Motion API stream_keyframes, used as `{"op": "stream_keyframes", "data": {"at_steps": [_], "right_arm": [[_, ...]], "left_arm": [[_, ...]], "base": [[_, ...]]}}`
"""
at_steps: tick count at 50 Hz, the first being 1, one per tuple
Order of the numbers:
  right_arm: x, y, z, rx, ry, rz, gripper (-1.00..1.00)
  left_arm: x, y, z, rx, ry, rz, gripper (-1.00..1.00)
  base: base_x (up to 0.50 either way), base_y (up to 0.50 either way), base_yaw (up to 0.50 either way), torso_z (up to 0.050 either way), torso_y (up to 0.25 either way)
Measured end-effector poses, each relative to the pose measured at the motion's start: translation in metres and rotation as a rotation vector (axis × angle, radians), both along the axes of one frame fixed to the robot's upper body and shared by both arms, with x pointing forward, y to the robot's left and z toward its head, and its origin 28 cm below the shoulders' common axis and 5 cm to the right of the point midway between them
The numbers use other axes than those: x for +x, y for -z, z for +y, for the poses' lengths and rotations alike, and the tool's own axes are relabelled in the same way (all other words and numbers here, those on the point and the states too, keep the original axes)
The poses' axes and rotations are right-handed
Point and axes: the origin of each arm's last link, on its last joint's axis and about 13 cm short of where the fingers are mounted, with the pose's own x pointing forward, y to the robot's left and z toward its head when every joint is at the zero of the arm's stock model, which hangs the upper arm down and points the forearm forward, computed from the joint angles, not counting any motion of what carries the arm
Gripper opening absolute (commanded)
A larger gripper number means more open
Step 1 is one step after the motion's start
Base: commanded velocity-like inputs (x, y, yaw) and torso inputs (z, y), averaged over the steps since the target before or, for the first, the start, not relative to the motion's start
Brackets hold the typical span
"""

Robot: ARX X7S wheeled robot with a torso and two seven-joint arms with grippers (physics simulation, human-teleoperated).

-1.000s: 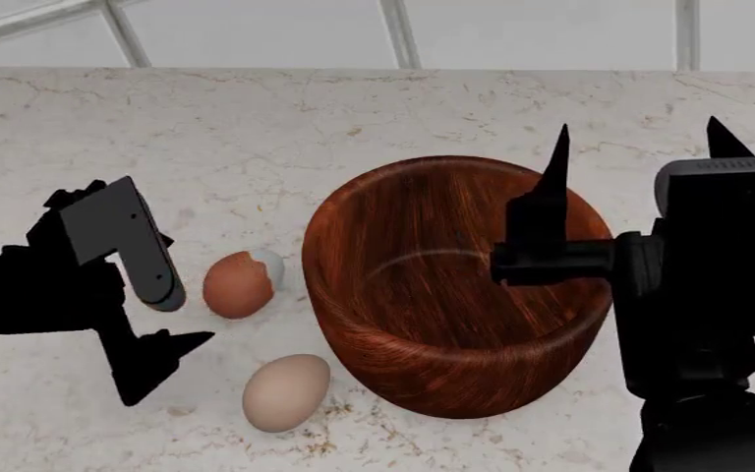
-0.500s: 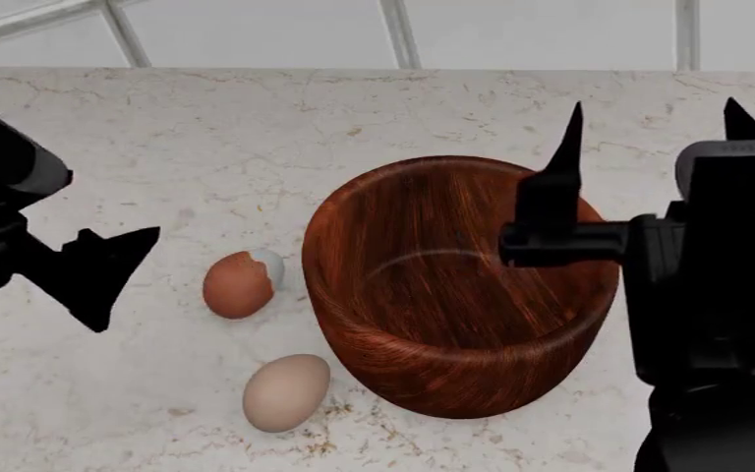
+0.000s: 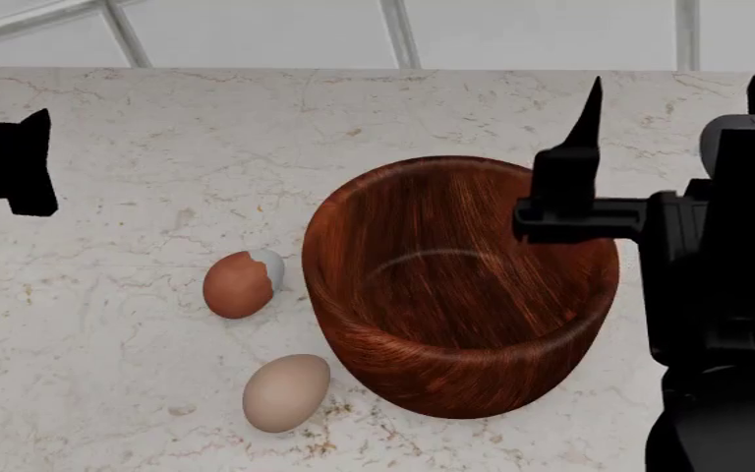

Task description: Place the eggs and milk next to the bowl.

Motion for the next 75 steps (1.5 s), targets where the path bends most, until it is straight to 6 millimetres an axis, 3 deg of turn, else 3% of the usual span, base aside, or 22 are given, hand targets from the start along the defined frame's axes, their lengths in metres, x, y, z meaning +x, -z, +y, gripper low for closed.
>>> {"op": "stream_keyframes", "data": {"at_steps": [14, 33, 52, 75], "right_arm": [[0.001, -0.003, -0.001, 0.001, 0.002, -0.001, 1.00], [-0.004, -0.011, -0.003, 0.017, 0.056, 0.057, 1.00], [-0.034, -0.035, -0.010, 0.036, 0.180, 0.185, 1.00], [-0.071, -0.030, -0.026, 0.019, 0.350, 0.319, 1.00]], "left_arm": [[0.005, 0.002, 0.003, -0.035, -0.124, -0.028, 1.00], [0.002, 0.008, 0.005, -0.053, -0.152, -0.034, 1.00], [0.003, 0.022, 0.004, -0.060, -0.140, -0.026, 1.00], [0.005, 0.029, 0.005, -0.062, -0.128, -0.022, 1.00]], "base": [[0.00, 0.00, 0.00, 0.000, 0.000], [0.00, 0.00, 0.00, 0.000, 0.000], [0.00, 0.00, 0.00, 0.000, 0.000], [0.00, 0.00, 0.00, 0.000, 0.000]]}}
